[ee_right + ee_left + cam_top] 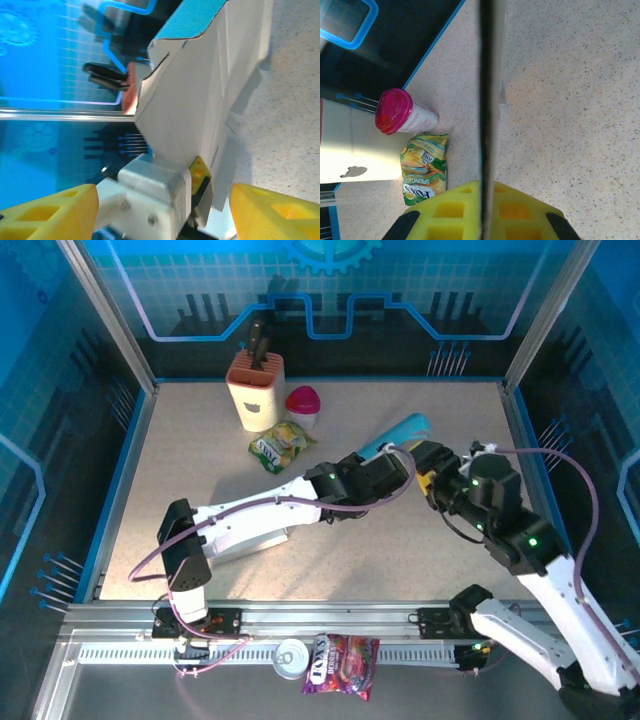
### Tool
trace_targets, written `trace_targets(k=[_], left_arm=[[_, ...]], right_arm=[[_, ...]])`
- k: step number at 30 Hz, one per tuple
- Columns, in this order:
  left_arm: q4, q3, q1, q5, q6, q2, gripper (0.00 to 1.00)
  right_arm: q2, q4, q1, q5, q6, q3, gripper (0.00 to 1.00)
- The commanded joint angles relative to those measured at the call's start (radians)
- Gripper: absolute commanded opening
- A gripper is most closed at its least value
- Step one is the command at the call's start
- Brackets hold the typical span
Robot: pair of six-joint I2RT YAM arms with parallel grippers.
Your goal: Fold the paper box
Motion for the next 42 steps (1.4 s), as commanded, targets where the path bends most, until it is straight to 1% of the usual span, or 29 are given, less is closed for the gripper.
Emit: trace_targets(k=[1, 5, 9, 12, 14, 15, 16, 17, 18, 19, 20, 22, 23, 25, 27, 29, 34, 36, 39, 42], left_arm=[[-0.024, 0.034, -0.022, -0.072, 0.015, 0.008, 0.0], [0.022, 0.002, -0.038, -0.094, 0.051, -0.003, 0.0], [0.065, -0.025, -0.041, -0.097, 0.069, -0.022, 0.0], [0.101, -0.045, -0.047, -0.105, 0.094, -0.029, 0.0], [0.131, -0.06, -0.052, -0.112, 0.113, -0.038, 0.0], [0.149, -0.07, -0.055, -0.118, 0.123, -0.046, 0.0], [0.167, -0.08, -0.058, -0.12, 0.131, -0.056, 0.0], [0.182, -0.092, -0.059, -0.116, 0.135, -0.071, 0.06], [0.2, -0.108, -0.059, -0.112, 0.136, -0.089, 0.23], [0.223, -0.131, -0.059, -0.105, 0.135, -0.113, 0.35], [0.25, -0.158, -0.057, -0.092, 0.132, -0.141, 0.45], [0.318, -0.252, -0.042, -0.03, 0.107, -0.227, 0.68], [0.347, -0.296, -0.032, -0.002, 0.092, -0.27, 0.76], [0.405, -0.402, 0.006, 0.087, 0.044, -0.364, 0.83], [0.514, -0.531, 0.041, 0.157, 0.035, -0.459, 0.92], [0.606, -0.637, 0.069, 0.199, 0.047, -0.531, 0.96], [0.777, -0.82, 0.169, 0.345, 0.053, -0.644, 0.96], [0.858, -0.89, 0.202, 0.383, 0.065, -0.669, 0.95], [0.925, -0.934, 0.239, 0.406, 0.079, -0.66, 0.94], [0.962, -0.927, 0.267, 0.404, 0.079, -0.607, 0.89]], right_arm=[[0.057, 0.002, 0.024, 0.149, 0.023, 0.038, 0.7], [0.109, 0.024, 0.017, 0.158, 0.009, 0.078, 0.69], [0.16, 0.07, -0.008, 0.088, 0.013, 0.086, 0.59], [0.174, 0.103, -0.02, 0.062, 0.024, 0.066, 0.43], [0.179, 0.111, -0.029, 0.052, 0.029, 0.059, 0.3], [0.18, 0.111, -0.038, 0.044, 0.032, 0.057, 0.2], [0.178, 0.11, -0.049, 0.036, 0.033, 0.055, 0.08], [0.173, 0.108, -0.06, 0.03, 0.037, 0.055, 0.0], [0.168, 0.11, -0.071, 0.024, 0.043, 0.053, 0.0], [0.162, 0.11, -0.084, 0.016, 0.047, 0.052, 0.0], [0.158, 0.11, -0.097, 0.007, 0.051, 0.056, 0.0], [0.154, 0.097, -0.131, -0.031, 0.064, 0.069, 0.0], [0.156, 0.094, -0.15, -0.056, 0.07, 0.074, 0.0], [0.159, 0.085, -0.191, -0.111, 0.087, 0.085, 0.0], [0.161, 0.081, -0.229, -0.162, 0.101, 0.09, 0.0], [0.163, 0.074, -0.257, -0.199, 0.105, 0.097, 0.0], [0.139, 0.059, -0.323, -0.269, 0.13, 0.092, 0.0], [0.136, 0.052, -0.352, -0.301, 0.135, 0.097, 0.0], [0.14, 0.053, -0.384, -0.358, 0.141, 0.105, 0.0], [0.14, 0.062, -0.396, -0.387, 0.153, 0.1, 0.0]])
